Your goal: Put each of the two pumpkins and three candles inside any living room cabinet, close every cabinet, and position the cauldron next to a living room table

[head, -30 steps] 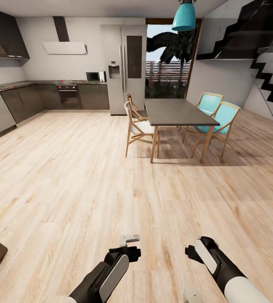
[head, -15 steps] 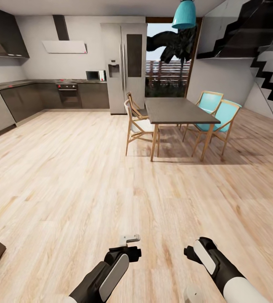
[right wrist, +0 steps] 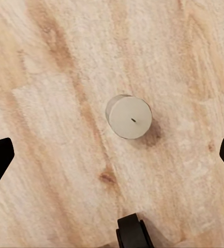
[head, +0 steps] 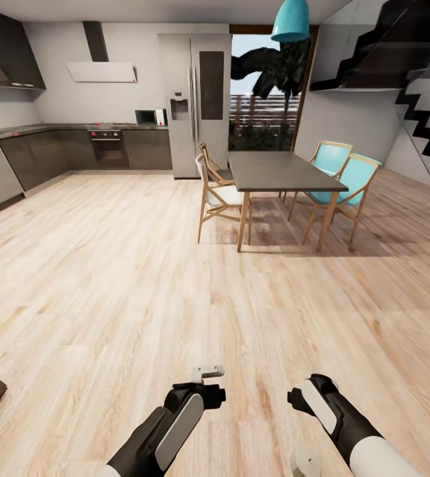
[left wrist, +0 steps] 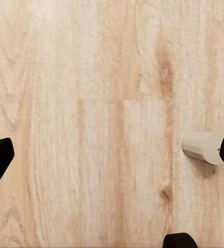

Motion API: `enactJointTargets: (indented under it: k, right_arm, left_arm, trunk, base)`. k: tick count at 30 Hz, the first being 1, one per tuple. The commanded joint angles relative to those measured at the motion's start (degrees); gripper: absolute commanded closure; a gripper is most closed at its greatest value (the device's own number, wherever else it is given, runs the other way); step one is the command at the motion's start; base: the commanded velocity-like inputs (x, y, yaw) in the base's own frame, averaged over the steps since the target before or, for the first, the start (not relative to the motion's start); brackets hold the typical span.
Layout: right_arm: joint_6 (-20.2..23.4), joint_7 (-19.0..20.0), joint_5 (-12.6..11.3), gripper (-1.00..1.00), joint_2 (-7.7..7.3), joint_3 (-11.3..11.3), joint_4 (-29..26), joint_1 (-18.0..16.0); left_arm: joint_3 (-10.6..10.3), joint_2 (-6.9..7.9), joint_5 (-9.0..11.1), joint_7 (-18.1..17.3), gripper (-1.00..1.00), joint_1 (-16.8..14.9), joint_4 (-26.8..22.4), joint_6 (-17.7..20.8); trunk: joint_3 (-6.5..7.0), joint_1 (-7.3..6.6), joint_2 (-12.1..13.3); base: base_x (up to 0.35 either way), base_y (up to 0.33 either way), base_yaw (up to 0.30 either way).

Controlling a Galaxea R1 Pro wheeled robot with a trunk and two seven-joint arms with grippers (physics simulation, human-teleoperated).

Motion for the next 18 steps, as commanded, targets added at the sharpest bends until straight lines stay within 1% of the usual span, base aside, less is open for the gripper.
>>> enactJointTargets:
  k: [1,18]
  right_arm:
    - [0.1,-0.5,-0.6,-1.00,-0.09,0.4,-0.1,0.0]
    - [0.2,-0.5,-0.7,-1.00,-0.09,0.4,-0.2,0.0]
  left_arm:
    - [-0.1,0.02,0.6,0.6,-1.00,0.0,-0.1,0.1]
    - [0.1,-0.02,0.6,0.7,-1.00,0.0,-0.3,0.5]
  trunk:
    - [-0.24,0.22,-0.4]
    - [-3.29,3.95,-7.3]
  base:
    - [0.000,0.000,0.000]
    - [-0.004,0.000,0.000]
